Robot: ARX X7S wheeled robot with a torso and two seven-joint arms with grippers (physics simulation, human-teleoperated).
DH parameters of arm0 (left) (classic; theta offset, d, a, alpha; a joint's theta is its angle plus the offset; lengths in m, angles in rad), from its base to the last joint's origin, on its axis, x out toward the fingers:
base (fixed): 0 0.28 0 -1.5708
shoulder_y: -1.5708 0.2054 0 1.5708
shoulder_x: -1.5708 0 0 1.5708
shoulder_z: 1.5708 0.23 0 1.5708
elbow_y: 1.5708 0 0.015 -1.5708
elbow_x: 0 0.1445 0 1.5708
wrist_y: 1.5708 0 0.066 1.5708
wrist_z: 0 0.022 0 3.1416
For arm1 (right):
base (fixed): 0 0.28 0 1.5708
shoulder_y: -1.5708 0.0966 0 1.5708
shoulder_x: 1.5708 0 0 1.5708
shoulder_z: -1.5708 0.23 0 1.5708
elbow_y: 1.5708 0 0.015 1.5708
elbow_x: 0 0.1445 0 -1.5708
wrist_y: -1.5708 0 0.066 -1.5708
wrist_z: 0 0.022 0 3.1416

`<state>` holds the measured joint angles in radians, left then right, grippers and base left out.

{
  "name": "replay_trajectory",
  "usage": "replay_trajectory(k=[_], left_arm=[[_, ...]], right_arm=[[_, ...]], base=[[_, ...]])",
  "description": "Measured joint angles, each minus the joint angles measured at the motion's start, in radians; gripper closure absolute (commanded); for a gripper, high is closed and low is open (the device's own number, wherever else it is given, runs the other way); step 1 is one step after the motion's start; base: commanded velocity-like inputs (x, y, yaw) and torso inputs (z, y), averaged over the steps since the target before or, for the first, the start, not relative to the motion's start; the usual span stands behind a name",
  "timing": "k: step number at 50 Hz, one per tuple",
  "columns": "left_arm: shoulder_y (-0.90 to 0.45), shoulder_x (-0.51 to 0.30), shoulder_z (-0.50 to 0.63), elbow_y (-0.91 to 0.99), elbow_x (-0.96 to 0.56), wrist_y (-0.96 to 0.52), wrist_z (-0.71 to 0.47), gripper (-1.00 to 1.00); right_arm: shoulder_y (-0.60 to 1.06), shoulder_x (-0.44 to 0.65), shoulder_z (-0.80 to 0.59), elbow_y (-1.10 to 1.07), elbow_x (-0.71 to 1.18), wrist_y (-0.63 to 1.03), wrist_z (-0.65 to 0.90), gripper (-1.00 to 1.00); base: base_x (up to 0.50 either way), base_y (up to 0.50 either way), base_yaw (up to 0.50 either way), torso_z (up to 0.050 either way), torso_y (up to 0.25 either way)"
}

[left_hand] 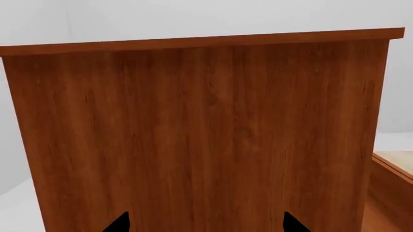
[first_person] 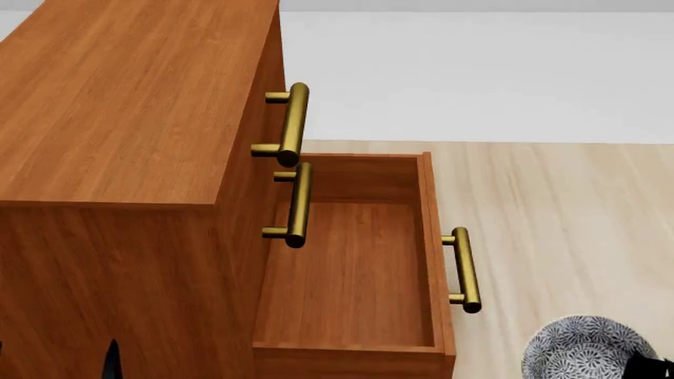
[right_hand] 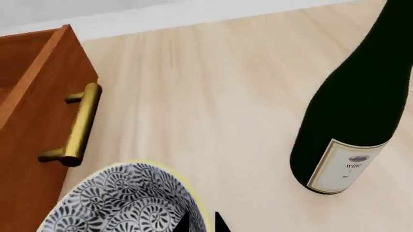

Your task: Put the bowl in the bottom drawer of the cabinet.

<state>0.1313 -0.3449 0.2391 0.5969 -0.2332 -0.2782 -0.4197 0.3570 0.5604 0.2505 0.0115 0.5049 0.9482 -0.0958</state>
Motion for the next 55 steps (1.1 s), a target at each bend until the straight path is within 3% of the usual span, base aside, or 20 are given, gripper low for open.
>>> replay_trajectory(k=[27, 55], left_arm=[[-0.001, -0.009, -0.003, 0.005, -0.013, 0.001, -0.008, -1.00], [0.013, -0.022, -0.015, 0.023, -0.024, 0.011, -0.022, -1.00]], right_arm=[[0.169, -0.094, 0.078, -0.243, 0.098, 0.114, 0.171, 1.00], [0.461, -0.214, -0.064, -0.071, 0.118, 0.270, 0.267, 1.00]], base=[[0.00, 0.00, 0.00, 0.000, 0.000], [0.00, 0.00, 0.00, 0.000, 0.000]])
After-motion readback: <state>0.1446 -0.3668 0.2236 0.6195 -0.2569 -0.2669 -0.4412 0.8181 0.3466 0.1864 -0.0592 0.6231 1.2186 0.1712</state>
